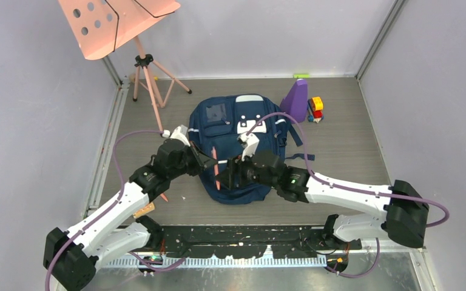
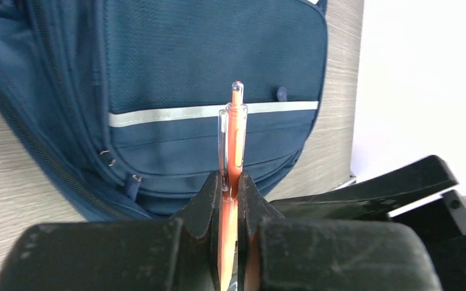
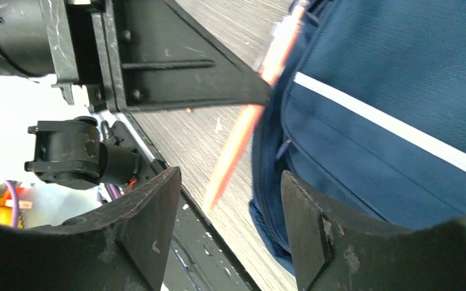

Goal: Pack the student bag
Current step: Pick up the stationery from the center of the board.

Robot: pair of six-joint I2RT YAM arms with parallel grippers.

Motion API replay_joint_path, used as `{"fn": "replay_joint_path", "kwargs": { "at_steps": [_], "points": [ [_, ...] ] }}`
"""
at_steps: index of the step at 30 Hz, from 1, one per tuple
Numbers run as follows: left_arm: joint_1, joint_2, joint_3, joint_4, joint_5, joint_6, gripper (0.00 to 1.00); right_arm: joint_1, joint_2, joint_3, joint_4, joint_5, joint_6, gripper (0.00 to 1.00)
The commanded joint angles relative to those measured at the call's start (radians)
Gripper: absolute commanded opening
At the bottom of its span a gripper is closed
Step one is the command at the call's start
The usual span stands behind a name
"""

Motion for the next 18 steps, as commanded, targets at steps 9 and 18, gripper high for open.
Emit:
{"fn": "replay_joint_path", "kwargs": {
  "at_steps": [9, 18],
  "points": [
    [-0.071, -0.003, -0.011, 0.211, -0.009, -0.107, 0.00, 0.022, 0.173, 0.129, 0.070, 0.024, 0.088, 0.47],
    [-0.075, -0.035, -0.034, 0.240, -0.027, 0.185, 0.65, 0.007, 0.080, 0.125, -0.060, 0.260, 0.088, 0.01]
  ]
}}
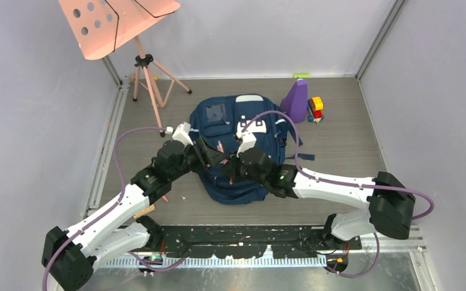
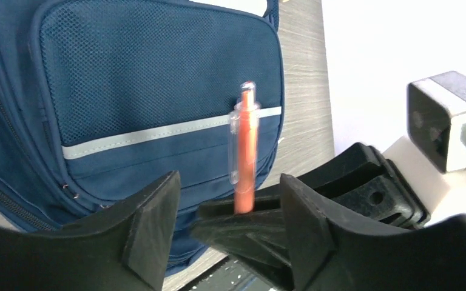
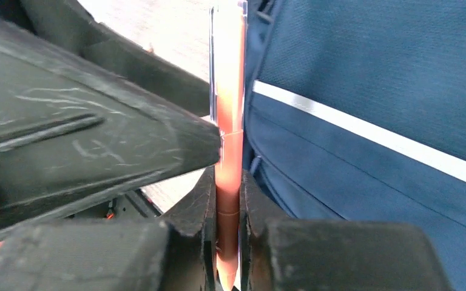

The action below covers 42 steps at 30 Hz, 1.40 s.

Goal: Pack the student bag
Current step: Pick up the stationery from the center of the board, then place the stationery in the student bag.

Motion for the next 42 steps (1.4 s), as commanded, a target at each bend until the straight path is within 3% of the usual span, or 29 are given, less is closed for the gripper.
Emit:
{"fn": "replay_joint_path", "kwargs": {
  "at_steps": [1, 7, 14, 21, 27, 30, 34, 42],
  "points": [
    [-0.007, -0.049, -0.017, 0.068, -0.024, 0.255, 0.70, -0.021, -0.110, 0.041, -0.113, 0.181, -0.031, 0.01],
    [-0.040, -0.007, -0.001, 0.095, 0.034, 0.639, 0.73, -0.170, -0.284, 0.050, -0.311, 0.250, -0.106, 0.00],
    [-0.227, 0.178, 0.095, 0.049, -0.069, 0.977, 0.71, -0.378, -0.391, 0.021, -0.448, 0.222, -0.146, 0.00],
    [-0.353, 0.338, 0.153, 0.062, -0.241, 1.113, 0.65, -0.427, -0.460, -0.031, -0.454, 0.158, -0.130, 0.00],
    [-0.387, 0.422, 0.184, 0.074, -0.346, 1.163, 0.63, -0.429, -0.481, -0.054, -0.454, 0.137, -0.120, 0.01],
    [-0.411, 0.458, 0.191, 0.097, -0.456, 1.192, 0.57, -0.432, -0.493, -0.057, -0.454, 0.135, -0.120, 0.00],
    [-0.424, 0.463, 0.190, 0.149, -0.549, 1.207, 0.47, -0.432, -0.506, -0.061, -0.454, 0.133, -0.124, 0.01],
    [-0.423, 0.391, 0.188, 0.197, -0.561, 1.226, 0.44, -0.434, -0.517, -0.066, -0.455, 0.121, -0.123, 0.00]
  ]
}}
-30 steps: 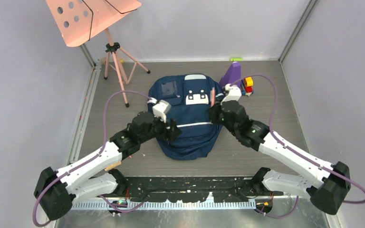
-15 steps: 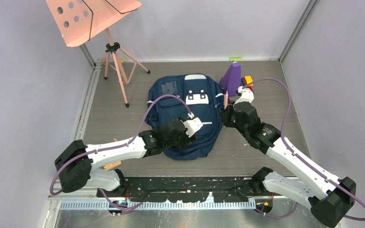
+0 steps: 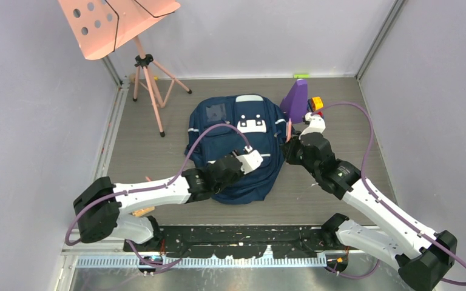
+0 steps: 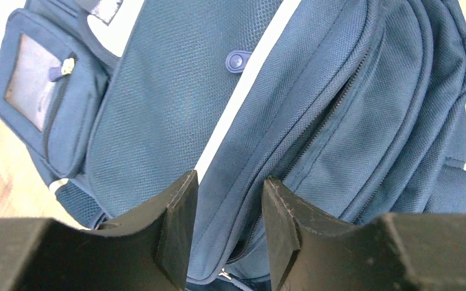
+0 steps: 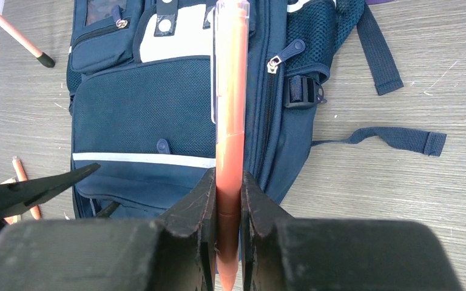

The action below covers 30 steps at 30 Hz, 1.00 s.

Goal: Pack the student bag
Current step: Place the stationery in the student bag.

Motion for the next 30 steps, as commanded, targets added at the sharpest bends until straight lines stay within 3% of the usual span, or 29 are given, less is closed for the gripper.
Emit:
{"fn": "replay_joint_path", "kwargs": {
  "at_steps": [1, 7, 12, 20, 24, 30],
  "points": [
    [0.013, -0.052, 0.033, 0.111, -0.079, 0.034, 0.44, -0.005, -0.021, 0.006, 0.017, -0.010, 0.001, 0.00],
    [0.021, -0.006, 0.041, 0.076, -0.098, 0.026, 0.35, -0.005, -0.029, -0.001, 0.017, -0.028, 0.015, 0.00],
    [0.020, -0.014, 0.048, 0.113, -0.057, 0.011, 0.00, -0.006, -0.063, -0.004, -0.045, -0.058, 0.054, 0.00],
    [0.020, -0.090, 0.118, 0.181, -0.004, -0.049, 0.00, -0.005, -0.214, -0.045, -0.211, -0.253, 0.189, 0.01],
    [0.019, -0.100, 0.165, 0.206, 0.003, -0.087, 0.00, -0.006, -0.237, -0.096, -0.201, -0.450, 0.262, 0.01],
    [0.020, -0.060, 0.268, 0.137, 0.027, -0.178, 0.00, -0.002, -0.217, -0.123, -0.167, -0.562, 0.380, 0.01]
  ]
}}
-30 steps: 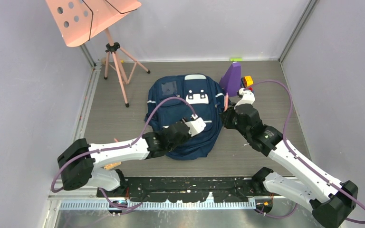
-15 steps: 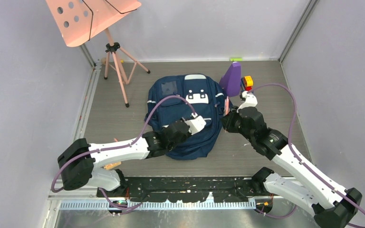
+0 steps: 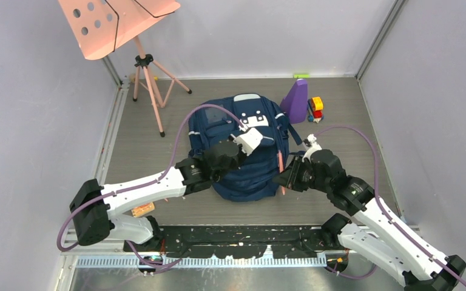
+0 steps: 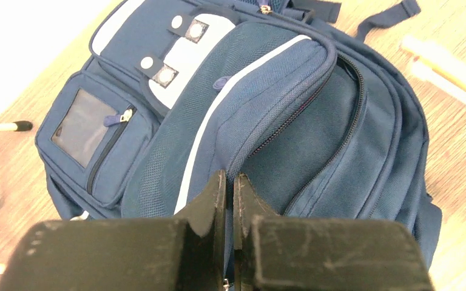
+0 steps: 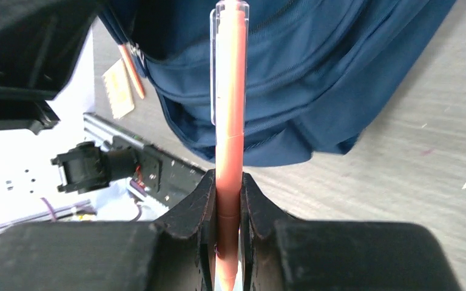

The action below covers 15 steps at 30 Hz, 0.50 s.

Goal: Pack the student bag
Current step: Place the stationery in the student bag.

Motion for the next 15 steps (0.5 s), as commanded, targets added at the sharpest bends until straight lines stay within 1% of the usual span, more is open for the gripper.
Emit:
{"fn": "replay_joint_path", "kwargs": {
  "at_steps": [1, 4, 8, 11, 15],
  "points": [
    [0.001, -0.016, 0.123, 0.140, 0.042, -0.093, 0.00, -0.001, 0.029, -0.015, 0.056, -0.142, 0.119, 0.00],
    [0.002, -0.020, 0.112, 0.166, 0.089, -0.141, 0.00, 0.002, 0.069, -0.018, 0.103, -0.146, 0.145, 0.01],
    [0.001, -0.031, 0.092, 0.175, 0.157, -0.180, 0.00, 0.002, 0.168, -0.004, 0.184, -0.127, 0.202, 0.00],
    [0.001, -0.040, 0.075, 0.183, 0.205, -0.209, 0.00, 0.002, 0.236, -0.005, 0.286, -0.054, 0.273, 0.00],
    [0.002, -0.044, 0.067, 0.187, 0.248, -0.250, 0.00, 0.001, 0.309, -0.006, 0.418, 0.064, 0.307, 0.00]
  ]
}}
